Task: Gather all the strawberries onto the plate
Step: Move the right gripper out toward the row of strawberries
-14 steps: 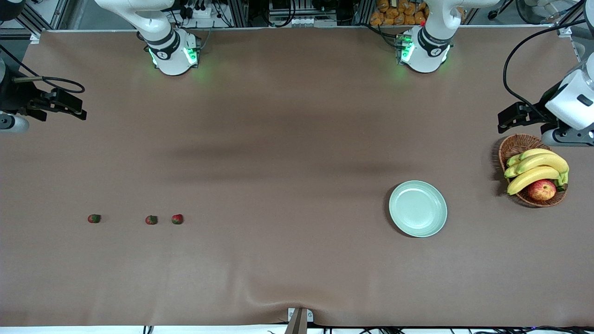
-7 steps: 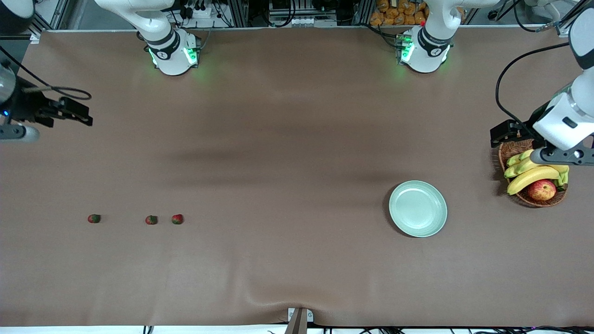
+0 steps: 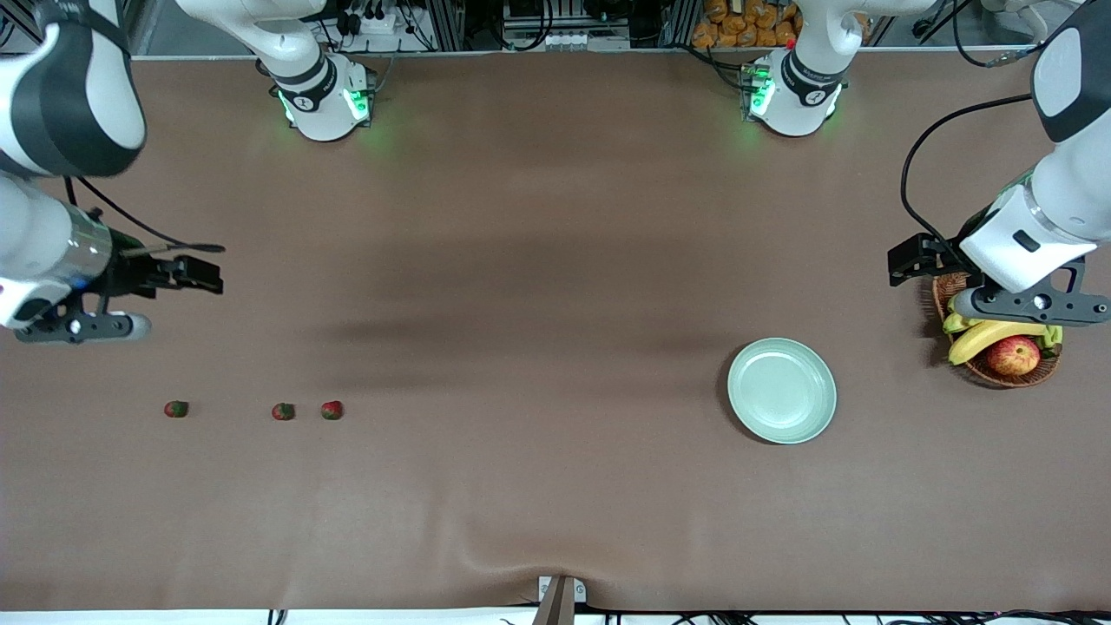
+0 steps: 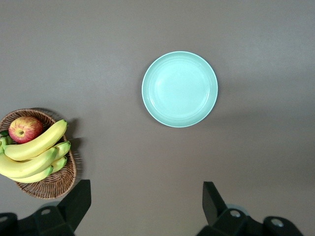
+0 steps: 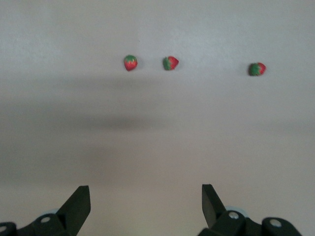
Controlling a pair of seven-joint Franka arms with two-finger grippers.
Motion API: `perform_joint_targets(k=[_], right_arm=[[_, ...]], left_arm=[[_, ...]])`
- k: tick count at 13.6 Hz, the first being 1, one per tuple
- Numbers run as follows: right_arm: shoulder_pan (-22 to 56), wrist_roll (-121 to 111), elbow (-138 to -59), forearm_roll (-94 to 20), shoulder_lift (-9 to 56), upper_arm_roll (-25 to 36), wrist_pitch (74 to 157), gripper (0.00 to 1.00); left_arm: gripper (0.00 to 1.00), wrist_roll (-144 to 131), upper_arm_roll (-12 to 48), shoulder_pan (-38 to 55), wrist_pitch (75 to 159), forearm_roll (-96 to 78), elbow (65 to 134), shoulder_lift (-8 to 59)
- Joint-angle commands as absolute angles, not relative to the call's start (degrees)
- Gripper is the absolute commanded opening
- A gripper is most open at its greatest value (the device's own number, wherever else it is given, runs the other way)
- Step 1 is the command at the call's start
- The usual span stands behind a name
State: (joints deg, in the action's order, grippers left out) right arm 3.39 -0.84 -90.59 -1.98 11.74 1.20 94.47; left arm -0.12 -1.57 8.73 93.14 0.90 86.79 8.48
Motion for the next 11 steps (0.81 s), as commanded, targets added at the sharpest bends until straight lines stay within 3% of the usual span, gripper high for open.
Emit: perform_joint_targets(k=[1, 5, 8, 11], right_arm=[[4.6, -0.4, -89.6, -3.2, 15.4, 1.3, 98.8, 1.0], [4.7, -0.5, -88.8, -2.5, 22.2, 1.4, 106.9, 1.0], [4.9, 1.6, -88.8, -3.1, 29.3, 1.3, 117.6, 1.0], [5.1, 6.2, -88.8, -2.9, 31.4, 1.4, 118.7, 1.0]], left_arm=[[1.0, 0.3, -1.8, 8.1, 92.0, 0.6, 84.8, 9.5], [1.0, 0.5, -1.9, 7.9, 92.0, 0.6, 84.7, 9.5], [1.0, 0.4, -2.1, 7.9, 92.0, 0.6, 84.6, 9.5], [1.0, 0.4, -2.1, 7.9, 92.1, 0.6, 84.6, 9.5]])
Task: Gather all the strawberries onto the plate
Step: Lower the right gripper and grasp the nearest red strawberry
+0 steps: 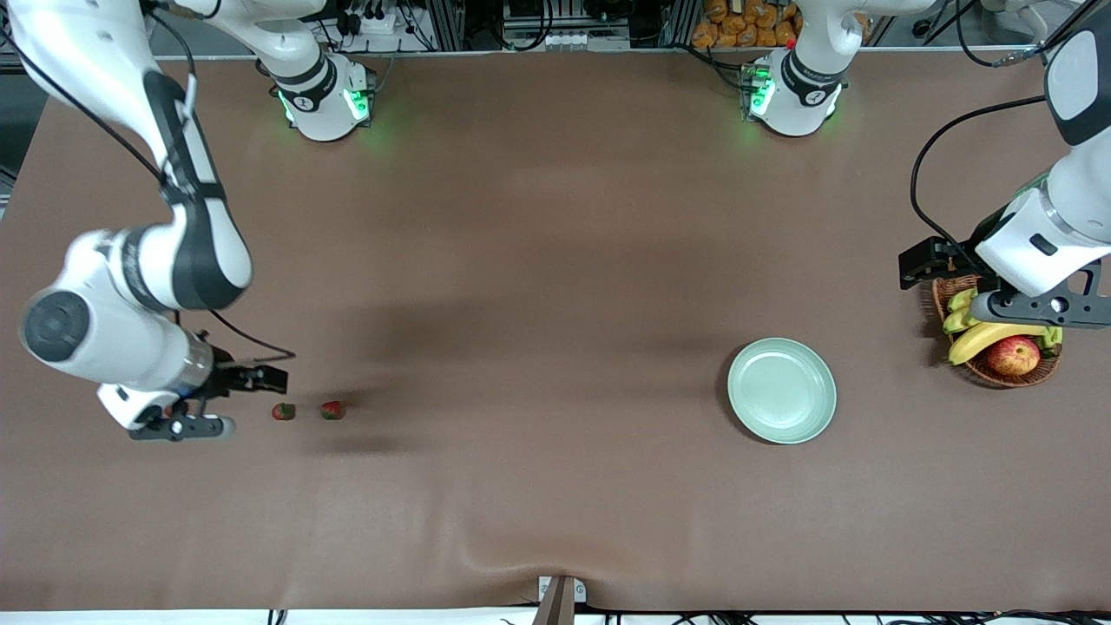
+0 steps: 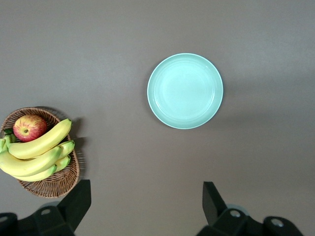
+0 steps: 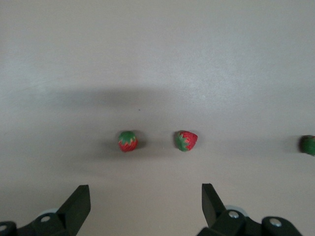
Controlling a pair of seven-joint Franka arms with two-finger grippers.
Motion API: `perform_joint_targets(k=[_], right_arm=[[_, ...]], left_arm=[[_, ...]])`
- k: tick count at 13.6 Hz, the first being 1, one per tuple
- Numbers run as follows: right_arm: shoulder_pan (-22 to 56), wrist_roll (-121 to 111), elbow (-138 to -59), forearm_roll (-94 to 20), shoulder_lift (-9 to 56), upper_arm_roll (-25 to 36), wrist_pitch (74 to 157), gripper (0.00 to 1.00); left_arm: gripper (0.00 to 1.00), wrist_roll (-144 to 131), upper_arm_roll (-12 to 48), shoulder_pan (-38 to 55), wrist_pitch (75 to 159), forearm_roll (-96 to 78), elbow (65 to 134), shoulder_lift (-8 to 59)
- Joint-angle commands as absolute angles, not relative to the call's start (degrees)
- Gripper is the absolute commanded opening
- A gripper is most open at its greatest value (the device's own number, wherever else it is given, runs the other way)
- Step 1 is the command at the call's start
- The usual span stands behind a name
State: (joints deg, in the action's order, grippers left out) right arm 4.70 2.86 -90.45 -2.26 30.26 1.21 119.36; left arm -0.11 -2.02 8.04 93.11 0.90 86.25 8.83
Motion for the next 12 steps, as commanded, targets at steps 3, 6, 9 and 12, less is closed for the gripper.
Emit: perform_joint_targets(k=[3, 6, 9, 12], right_arm=[[6.6, 9.8, -88.8, -2.7, 33.5, 1.4, 118.9, 1.0], [7.9, 10.5, -88.7, -2.6, 37.2, 1.4, 119.3, 1.0], [8.7, 12.0, -88.7, -2.9, 40.2, 1.4, 125.5, 1.0], [9.0, 12.8, -88.7, -2.6, 41.9, 1.4, 126.9, 1.0]], left_arm=[[1.0, 0.1, -2.1, 7.8, 92.1, 0.5, 84.6, 9.5], [1.0, 0.6, -2.1, 7.9, 92.2, 0.3, 84.6, 9.7], [1.0, 0.6, -2.0, 8.2, 92.2, 0.4, 84.6, 9.7], [1.0, 0.6, -2.0, 7.9, 92.2, 0.1, 84.6, 9.7]])
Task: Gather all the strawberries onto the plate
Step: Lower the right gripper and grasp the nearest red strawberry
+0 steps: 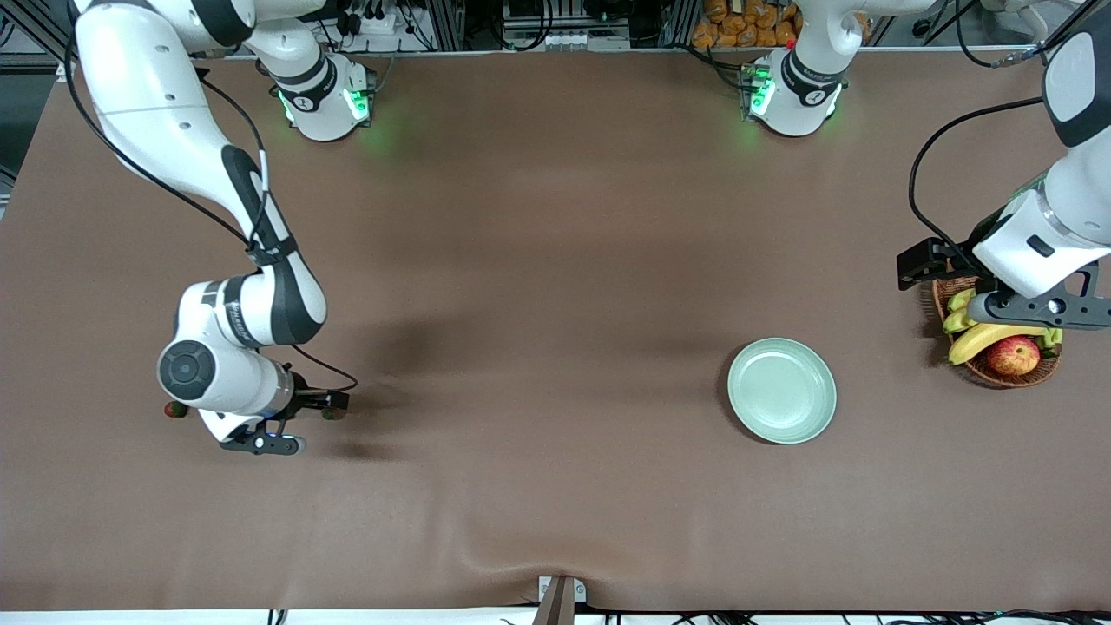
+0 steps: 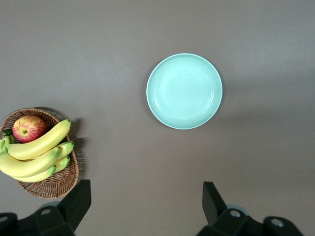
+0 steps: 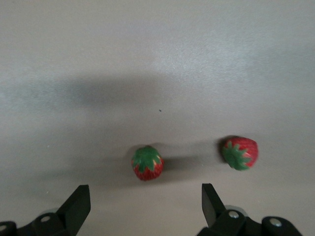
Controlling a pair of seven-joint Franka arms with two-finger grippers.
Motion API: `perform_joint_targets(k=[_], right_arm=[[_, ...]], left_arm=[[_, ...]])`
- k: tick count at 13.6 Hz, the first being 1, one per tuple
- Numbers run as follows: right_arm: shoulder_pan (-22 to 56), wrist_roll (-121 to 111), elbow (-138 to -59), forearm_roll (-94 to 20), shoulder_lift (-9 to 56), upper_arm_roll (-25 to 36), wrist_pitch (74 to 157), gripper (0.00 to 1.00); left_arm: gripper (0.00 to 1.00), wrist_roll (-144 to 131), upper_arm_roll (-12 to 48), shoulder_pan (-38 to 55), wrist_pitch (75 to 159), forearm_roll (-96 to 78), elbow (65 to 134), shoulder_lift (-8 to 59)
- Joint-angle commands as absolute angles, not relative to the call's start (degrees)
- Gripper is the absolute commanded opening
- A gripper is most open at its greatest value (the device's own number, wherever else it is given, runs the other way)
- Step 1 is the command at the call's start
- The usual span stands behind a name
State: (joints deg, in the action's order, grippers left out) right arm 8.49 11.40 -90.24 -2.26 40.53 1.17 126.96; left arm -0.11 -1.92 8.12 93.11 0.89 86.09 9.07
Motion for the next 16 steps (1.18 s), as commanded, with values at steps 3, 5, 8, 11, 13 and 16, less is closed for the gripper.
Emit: perform_joint_targets(k=[3, 5, 8, 11, 13, 16], right_arm=[[9.0, 14.2, -88.0, -2.6, 43.2, 1.4, 126.9, 1.0], [9.1, 14.3, -88.1, -2.6, 43.7, 1.4, 126.9, 1.0], [9.1, 15.5, -88.0, -2.7, 44.4, 1.4, 128.1, 1.0], [9.2, 17.2, -87.9, -2.6, 44.6, 1.4, 128.4, 1.0], [9.3, 17.3, -87.9, -2.6, 45.0, 1.4, 129.2, 1.0], [9.3, 17.3, -87.9, -2.6, 45.4, 1.4, 129.6, 1.0]], left_arm=[[1.0, 0.6, -2.0, 7.9, 92.3, 0.0, 84.6, 9.7], [1.0, 0.6, -2.0, 7.9, 92.3, -0.1, 84.6, 9.7], [1.0, 0.6, -2.0, 7.9, 92.4, 0.0, 84.6, 9.7], [1.0, 0.6, -1.9, 8.0, 92.4, -0.1, 84.6, 9.7], [1.0, 0.6, -1.9, 8.0, 92.4, -0.1, 84.6, 9.7], [1.0, 0.6, -1.9, 7.9, 92.5, -0.1, 84.6, 9.8]])
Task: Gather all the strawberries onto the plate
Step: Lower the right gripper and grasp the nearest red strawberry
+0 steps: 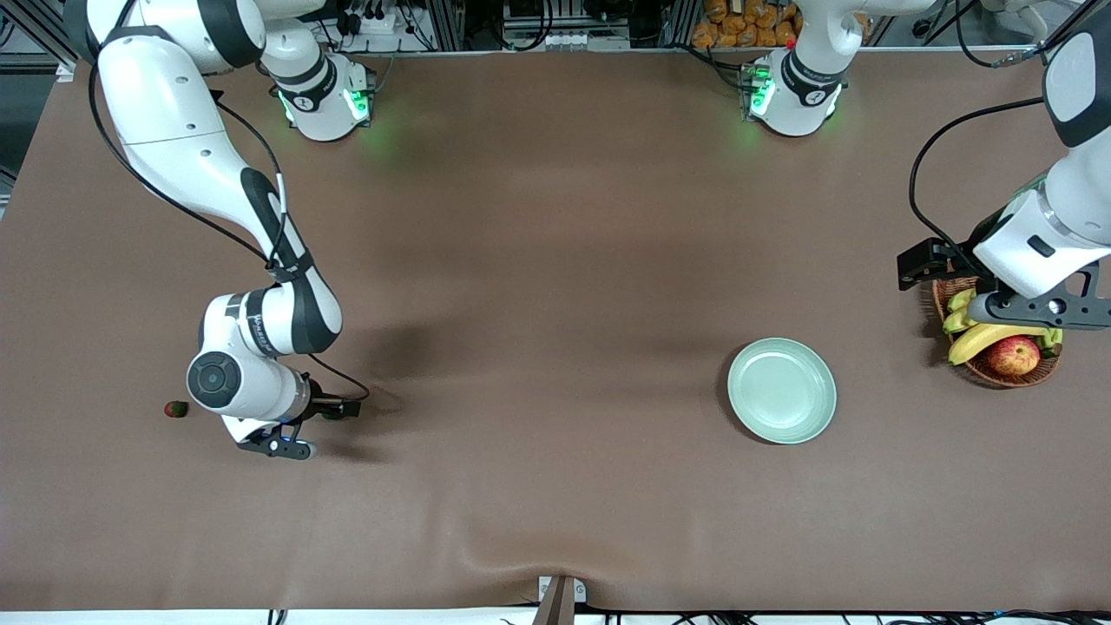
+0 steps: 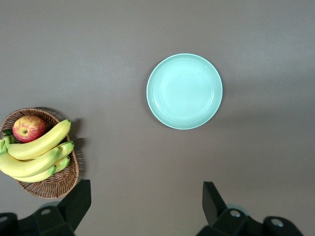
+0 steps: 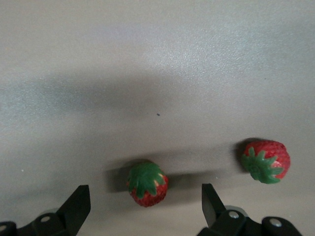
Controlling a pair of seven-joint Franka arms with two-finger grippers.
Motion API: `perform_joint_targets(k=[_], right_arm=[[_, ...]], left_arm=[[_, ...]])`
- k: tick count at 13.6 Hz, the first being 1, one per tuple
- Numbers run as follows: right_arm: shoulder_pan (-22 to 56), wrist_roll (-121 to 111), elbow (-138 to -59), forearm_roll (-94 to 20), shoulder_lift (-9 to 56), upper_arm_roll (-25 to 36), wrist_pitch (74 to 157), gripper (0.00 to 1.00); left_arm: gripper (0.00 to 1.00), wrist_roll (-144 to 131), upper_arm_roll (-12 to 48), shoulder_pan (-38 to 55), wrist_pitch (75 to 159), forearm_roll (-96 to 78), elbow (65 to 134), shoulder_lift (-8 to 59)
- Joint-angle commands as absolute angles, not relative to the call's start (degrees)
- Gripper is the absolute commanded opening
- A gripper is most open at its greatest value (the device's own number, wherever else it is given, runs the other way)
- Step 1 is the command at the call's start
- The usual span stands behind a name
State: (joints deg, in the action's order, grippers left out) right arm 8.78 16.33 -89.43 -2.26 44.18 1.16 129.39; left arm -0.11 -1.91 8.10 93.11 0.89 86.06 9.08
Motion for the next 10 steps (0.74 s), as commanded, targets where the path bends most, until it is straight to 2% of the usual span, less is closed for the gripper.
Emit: perform_joint_targets(k=[1, 2, 3, 6, 7, 10], right_arm=[[9.3, 17.3, -87.9, -2.6, 45.4, 1.4, 129.6, 1.0], [9.2, 17.2, -87.9, -2.6, 45.4, 1.4, 129.6, 1.0], [9.1, 17.1, -87.9, -2.6, 45.4, 1.4, 129.6, 0.9], [8.7, 15.1, -87.9, -2.4, 45.4, 1.4, 129.6, 0.13], [8.7, 14.7, -87.9, -2.4, 45.4, 1.4, 129.5, 0.0], [8.6, 14.3, -87.8, -2.2, 45.2, 1.4, 129.4, 0.0]], left_arm=[[1.0, 0.6, -1.9, 7.9, 92.5, -0.1, 84.6, 9.8], [1.0, 0.6, -1.9, 7.9, 92.5, -0.1, 84.6, 9.8], [1.0, 0.6, -1.9, 7.9, 92.5, -0.1, 84.6, 9.8], [1.0, 0.6, -1.9, 7.9, 92.5, -0.1, 84.6, 9.8], [1.0, 0.6, -1.9, 7.9, 92.5, -0.1, 84.6, 9.8], [1.0, 0.7, -1.9, 8.0, 92.5, 0.0, 84.8, 9.8]])
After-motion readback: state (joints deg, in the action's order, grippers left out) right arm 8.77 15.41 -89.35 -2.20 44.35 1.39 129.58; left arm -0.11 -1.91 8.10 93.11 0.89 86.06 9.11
